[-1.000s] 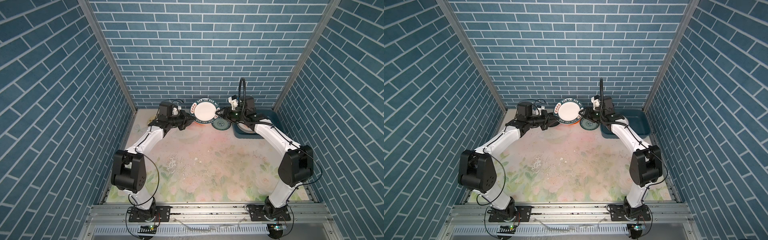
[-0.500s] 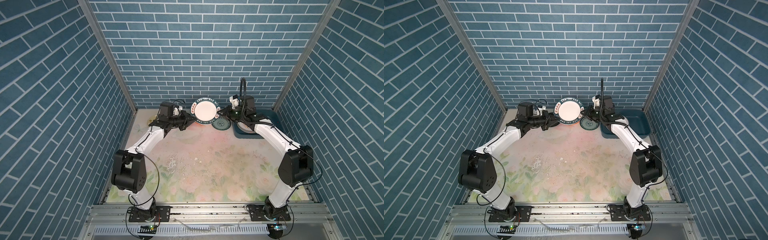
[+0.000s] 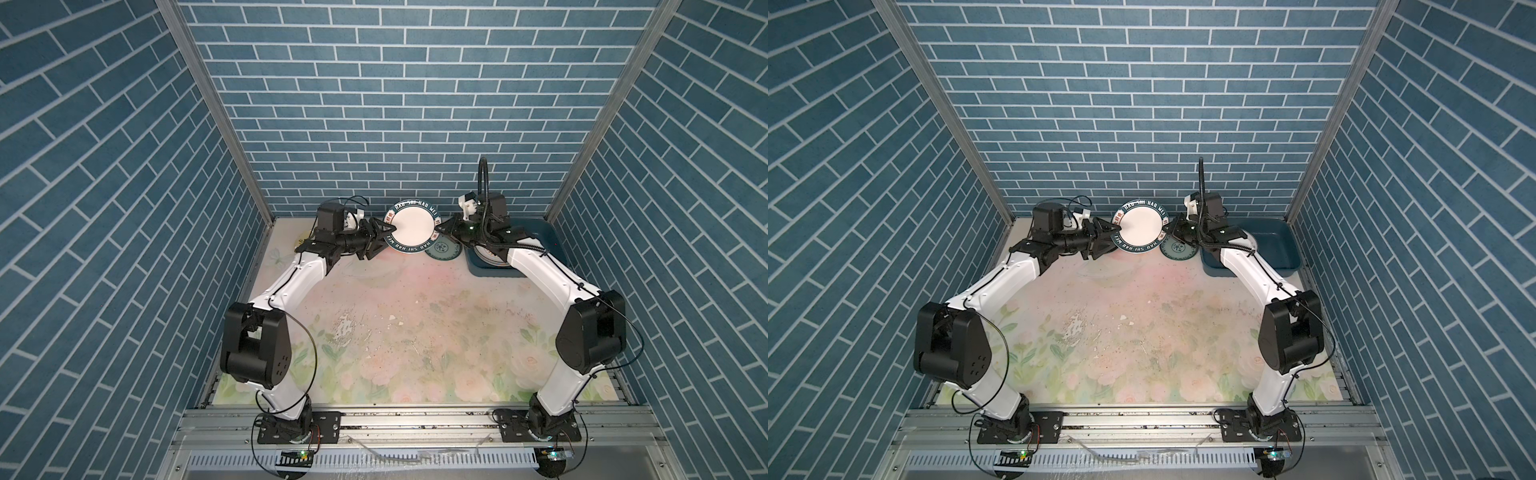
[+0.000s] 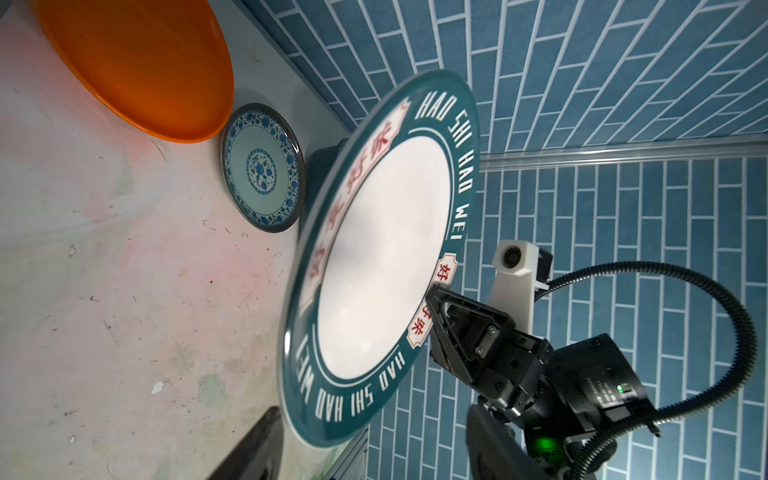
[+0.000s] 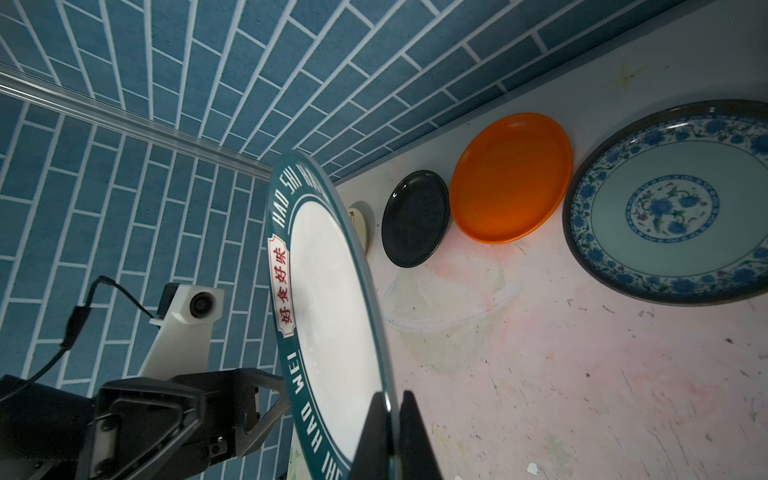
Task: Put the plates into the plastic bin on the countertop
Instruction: 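Carry the HAO SHI plate toward the right gripper and let right gripper grasp it, then lower the HAO SHI plate into the teal bin with right gripper while left holds back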
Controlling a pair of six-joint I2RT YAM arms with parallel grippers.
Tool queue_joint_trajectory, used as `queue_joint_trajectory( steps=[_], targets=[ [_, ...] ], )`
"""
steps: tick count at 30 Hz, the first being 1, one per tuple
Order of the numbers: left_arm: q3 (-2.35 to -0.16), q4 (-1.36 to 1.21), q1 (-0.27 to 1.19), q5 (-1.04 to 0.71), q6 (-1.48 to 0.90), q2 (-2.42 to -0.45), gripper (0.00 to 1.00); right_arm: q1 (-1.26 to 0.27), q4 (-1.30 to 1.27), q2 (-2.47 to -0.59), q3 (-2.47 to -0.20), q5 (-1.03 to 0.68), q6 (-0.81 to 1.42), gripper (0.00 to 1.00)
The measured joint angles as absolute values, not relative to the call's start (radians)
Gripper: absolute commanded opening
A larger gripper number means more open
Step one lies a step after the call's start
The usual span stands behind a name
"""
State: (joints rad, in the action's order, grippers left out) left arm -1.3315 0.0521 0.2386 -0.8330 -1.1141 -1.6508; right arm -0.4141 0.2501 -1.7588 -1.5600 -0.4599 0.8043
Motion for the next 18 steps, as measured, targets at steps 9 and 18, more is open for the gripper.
queue_joint_trajectory(
  steps=[9,18],
  targets=[
    [-1.364,0.192,0.228,-0.763,-0.955,-1.575,1.00,-0.399,0.254,-1.759,-1.542,-0.445,0.805,0.00],
    [-1.374,0.336,0.228,-0.688,-0.823,-1.505,1.00,-0.262,0.220,-1.748,-1.441,-0.454,0.816,0.00]
  ],
)
